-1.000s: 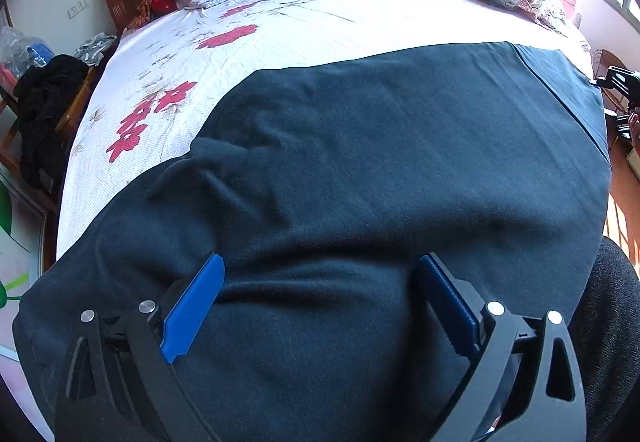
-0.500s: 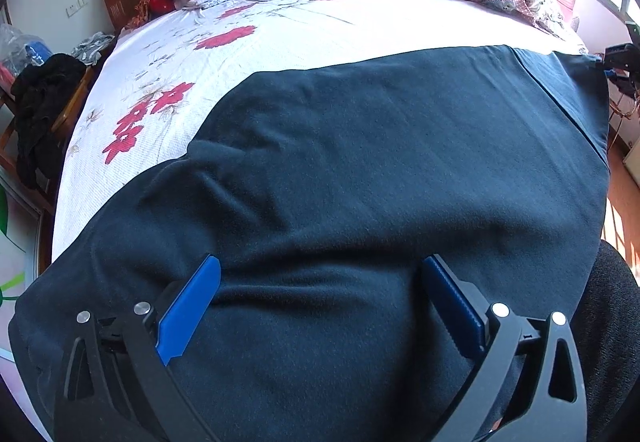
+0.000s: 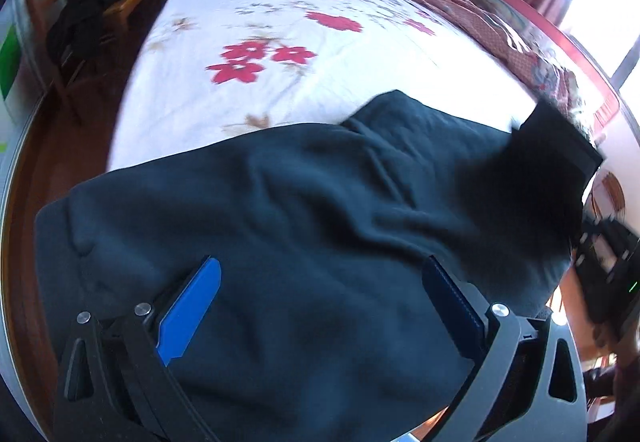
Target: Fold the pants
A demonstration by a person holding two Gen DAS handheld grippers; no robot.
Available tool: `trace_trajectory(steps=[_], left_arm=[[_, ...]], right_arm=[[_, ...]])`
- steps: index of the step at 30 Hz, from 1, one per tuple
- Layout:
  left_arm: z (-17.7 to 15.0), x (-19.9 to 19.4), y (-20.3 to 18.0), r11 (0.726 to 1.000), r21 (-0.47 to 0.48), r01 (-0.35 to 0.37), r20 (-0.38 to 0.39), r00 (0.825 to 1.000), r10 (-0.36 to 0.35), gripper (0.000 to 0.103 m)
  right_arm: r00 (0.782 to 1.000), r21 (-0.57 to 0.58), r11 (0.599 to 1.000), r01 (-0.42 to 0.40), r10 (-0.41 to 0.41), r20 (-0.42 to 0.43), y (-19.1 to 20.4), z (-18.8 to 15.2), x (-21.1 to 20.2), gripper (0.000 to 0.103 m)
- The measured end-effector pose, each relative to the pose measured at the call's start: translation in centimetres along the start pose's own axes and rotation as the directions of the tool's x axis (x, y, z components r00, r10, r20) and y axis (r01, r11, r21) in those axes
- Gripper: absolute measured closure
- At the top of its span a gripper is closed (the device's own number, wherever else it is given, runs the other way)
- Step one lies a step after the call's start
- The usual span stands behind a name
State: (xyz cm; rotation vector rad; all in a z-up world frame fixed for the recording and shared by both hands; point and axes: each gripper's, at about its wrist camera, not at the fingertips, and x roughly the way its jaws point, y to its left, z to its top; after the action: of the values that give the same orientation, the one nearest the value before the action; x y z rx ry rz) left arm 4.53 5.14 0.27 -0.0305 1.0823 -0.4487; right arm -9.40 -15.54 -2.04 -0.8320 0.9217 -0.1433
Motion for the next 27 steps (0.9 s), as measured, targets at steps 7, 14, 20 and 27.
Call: trace_trajectory(steps=[7,14,20,27], left_arm=[[-0.3,-2.4,4.5,0.997,-0.074,0.013,0.030,0.999,-0.011,0.002],[0.1,-2.1,3.9,1.000,-0.016,-0.017,0.003,1.000,0.017,0.002],[0.0,-4.0,5.3,1.000,-0.016,-0.014,0.040,0.999,0.014,0.002],[0.5,-6.1,11.5,0.998,-0.056,-0.034,0.082,0.996,0.039,0.002]], right_arm=[[0.983,-0.133,0.978,0.163,-0.149,0.107,1.2,-0.6,-2.7,0.095],[0.996,-0.149,0.987,-0.063,0.072,0.053,2.1,-1.2,-4.2,0.084],[0.946,0.498,0.807,-0.318,0.303,0.113,-7.7,1.7,-3.3,0.079],[0.954,0.384,0.878,-0.285,0.298,0.028,-4.3,5.4,-2.8,0.079]])
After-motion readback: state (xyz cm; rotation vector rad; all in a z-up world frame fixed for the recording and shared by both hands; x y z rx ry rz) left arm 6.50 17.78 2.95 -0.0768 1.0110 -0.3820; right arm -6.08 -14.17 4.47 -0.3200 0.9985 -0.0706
